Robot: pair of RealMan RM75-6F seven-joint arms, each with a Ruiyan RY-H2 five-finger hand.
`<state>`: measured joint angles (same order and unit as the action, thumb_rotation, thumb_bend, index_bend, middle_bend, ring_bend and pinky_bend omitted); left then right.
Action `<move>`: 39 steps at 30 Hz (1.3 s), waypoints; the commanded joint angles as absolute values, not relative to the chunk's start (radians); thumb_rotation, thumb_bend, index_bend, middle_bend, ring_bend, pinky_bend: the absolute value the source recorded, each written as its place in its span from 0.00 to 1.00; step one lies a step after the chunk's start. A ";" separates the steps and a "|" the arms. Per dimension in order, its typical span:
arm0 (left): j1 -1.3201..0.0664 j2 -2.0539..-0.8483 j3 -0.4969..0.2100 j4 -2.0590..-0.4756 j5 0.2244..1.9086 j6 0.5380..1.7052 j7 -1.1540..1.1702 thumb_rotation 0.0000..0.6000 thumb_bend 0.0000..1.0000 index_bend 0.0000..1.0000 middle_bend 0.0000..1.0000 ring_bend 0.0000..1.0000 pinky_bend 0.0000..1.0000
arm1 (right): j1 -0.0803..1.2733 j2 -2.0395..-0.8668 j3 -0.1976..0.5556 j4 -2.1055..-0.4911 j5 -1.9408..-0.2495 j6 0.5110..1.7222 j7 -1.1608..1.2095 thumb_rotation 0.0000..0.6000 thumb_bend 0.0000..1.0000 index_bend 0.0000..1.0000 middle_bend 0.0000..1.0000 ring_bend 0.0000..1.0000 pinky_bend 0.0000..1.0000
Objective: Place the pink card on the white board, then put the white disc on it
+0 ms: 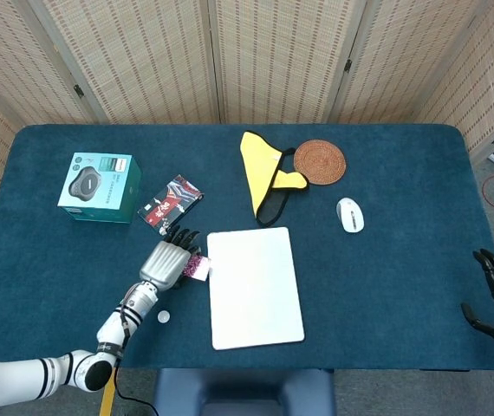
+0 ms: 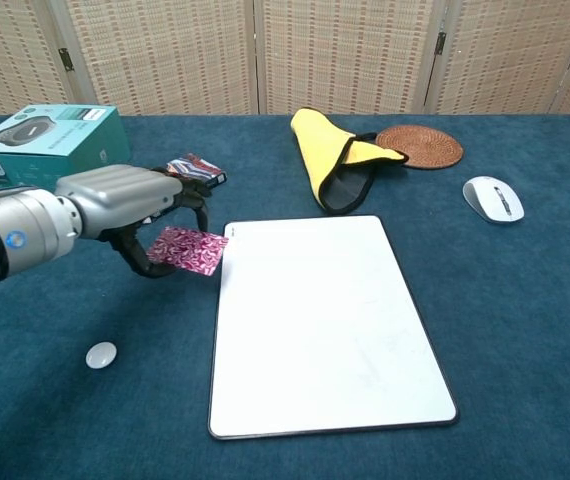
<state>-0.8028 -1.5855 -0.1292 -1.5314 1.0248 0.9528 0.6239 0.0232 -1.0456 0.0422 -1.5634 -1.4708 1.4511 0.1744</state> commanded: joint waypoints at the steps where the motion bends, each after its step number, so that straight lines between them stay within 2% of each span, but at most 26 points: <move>1: -0.834 -1.613 -0.141 -1.530 1.018 0.935 0.650 1.00 0.37 0.35 0.10 0.10 0.00 | 0.020 -1.043 0.042 -1.566 -1.469 1.454 0.173 1.00 0.37 0.03 0.09 0.12 0.02; 15: -0.932 -1.719 -0.167 -1.466 0.907 0.885 0.713 1.00 0.37 0.33 0.10 0.10 0.00 | 0.006 -1.037 0.040 -1.577 -1.461 1.465 0.164 1.00 0.37 0.03 0.09 0.12 0.02; 20: -0.953 -1.725 -0.163 -1.469 0.850 0.878 0.740 1.00 0.36 0.20 0.10 0.09 0.00 | 0.006 -1.039 0.042 -1.576 -1.457 1.464 0.165 1.00 0.37 0.03 0.09 0.12 0.02; 23: -0.954 -1.716 -0.154 -1.484 0.851 0.891 0.739 1.00 0.36 0.16 0.10 0.08 0.00 | 0.005 -1.039 0.044 -1.575 -1.455 1.463 0.164 1.00 0.37 0.03 0.09 0.12 0.02; 26: -0.941 -1.694 -0.141 -1.510 0.885 0.912 0.718 1.00 0.36 0.17 0.10 0.08 0.00 | 0.007 -1.039 0.046 -1.575 -1.455 1.462 0.164 1.00 0.37 0.03 0.09 0.12 0.02; 32: -0.876 -1.608 -0.080 -1.573 1.031 0.976 0.632 1.00 0.36 0.28 0.10 0.08 0.00 | 0.013 -1.040 0.049 -1.577 -1.455 1.454 0.160 1.00 0.37 0.03 0.09 0.12 0.02; 39: -0.792 -1.518 -0.006 -1.617 1.182 1.047 0.524 1.00 0.36 0.31 0.10 0.09 0.00 | 0.029 -1.049 0.052 -1.581 -1.462 1.439 0.150 1.00 0.37 0.03 0.09 0.12 0.02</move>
